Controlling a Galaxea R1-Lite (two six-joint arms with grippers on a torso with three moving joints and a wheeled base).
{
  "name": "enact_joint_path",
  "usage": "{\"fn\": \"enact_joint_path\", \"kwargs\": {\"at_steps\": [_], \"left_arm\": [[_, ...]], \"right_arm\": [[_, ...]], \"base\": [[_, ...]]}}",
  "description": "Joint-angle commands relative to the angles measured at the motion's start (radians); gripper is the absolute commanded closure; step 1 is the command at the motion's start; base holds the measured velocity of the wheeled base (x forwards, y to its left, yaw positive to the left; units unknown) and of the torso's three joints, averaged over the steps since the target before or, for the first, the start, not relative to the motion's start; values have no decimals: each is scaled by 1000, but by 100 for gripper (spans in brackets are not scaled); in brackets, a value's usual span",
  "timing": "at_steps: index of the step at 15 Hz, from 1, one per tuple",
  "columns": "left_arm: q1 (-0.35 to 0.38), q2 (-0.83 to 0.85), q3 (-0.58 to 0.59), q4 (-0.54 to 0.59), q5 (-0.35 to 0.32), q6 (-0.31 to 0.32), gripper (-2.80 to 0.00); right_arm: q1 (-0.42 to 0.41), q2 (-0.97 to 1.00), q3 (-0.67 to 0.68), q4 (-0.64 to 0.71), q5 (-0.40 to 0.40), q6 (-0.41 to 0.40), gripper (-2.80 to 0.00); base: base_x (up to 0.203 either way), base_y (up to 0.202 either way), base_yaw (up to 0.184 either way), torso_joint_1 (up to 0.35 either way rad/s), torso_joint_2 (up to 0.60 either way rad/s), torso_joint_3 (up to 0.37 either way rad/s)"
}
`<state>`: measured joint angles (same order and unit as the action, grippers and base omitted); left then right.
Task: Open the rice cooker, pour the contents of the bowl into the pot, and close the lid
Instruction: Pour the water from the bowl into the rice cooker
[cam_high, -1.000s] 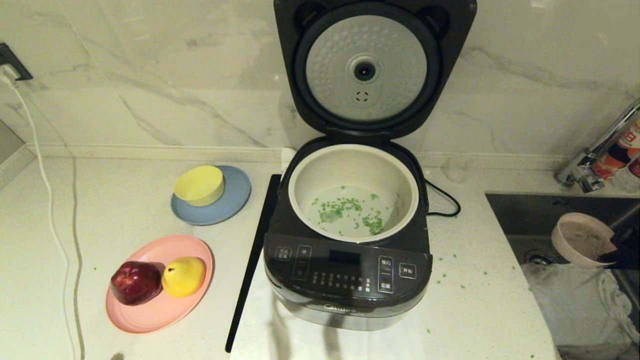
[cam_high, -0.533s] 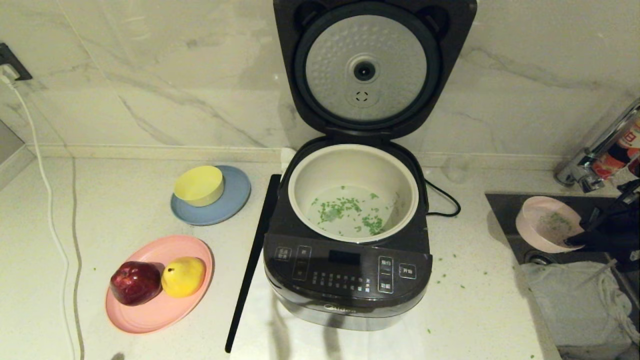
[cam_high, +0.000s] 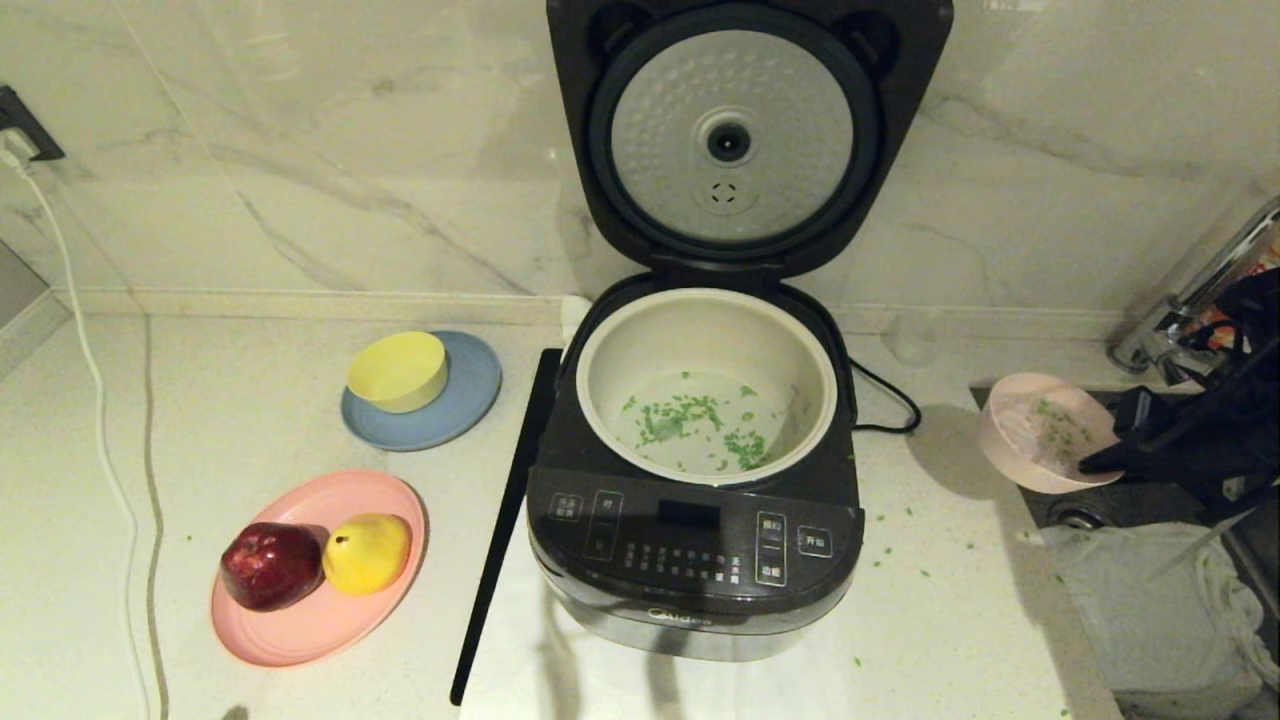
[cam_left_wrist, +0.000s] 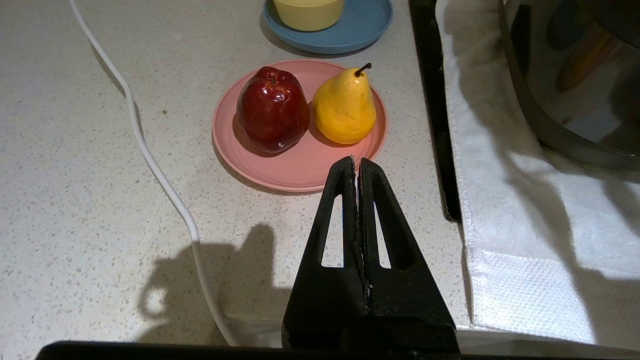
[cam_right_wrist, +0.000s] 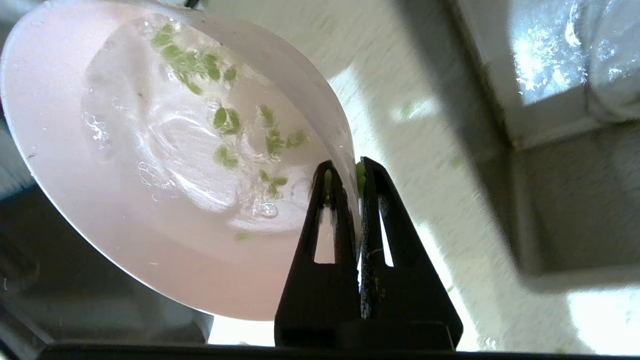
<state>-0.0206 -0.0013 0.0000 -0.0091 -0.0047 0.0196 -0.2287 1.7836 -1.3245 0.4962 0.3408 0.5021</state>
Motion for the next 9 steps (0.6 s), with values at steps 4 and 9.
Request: {"fn": "enact_joint_path", "kwargs": {"at_steps": [4,9], "left_arm": [[-1,0,9,0,0,0,0],[1,0,9,0,0,0,0]], "right_arm": [[100,-37,-67,81,-1,5,0],[182,-17,-174,170,-39,23,0]], "base": [[0,0,0,0,0,0],[0,0,0,0,0,0]]}}
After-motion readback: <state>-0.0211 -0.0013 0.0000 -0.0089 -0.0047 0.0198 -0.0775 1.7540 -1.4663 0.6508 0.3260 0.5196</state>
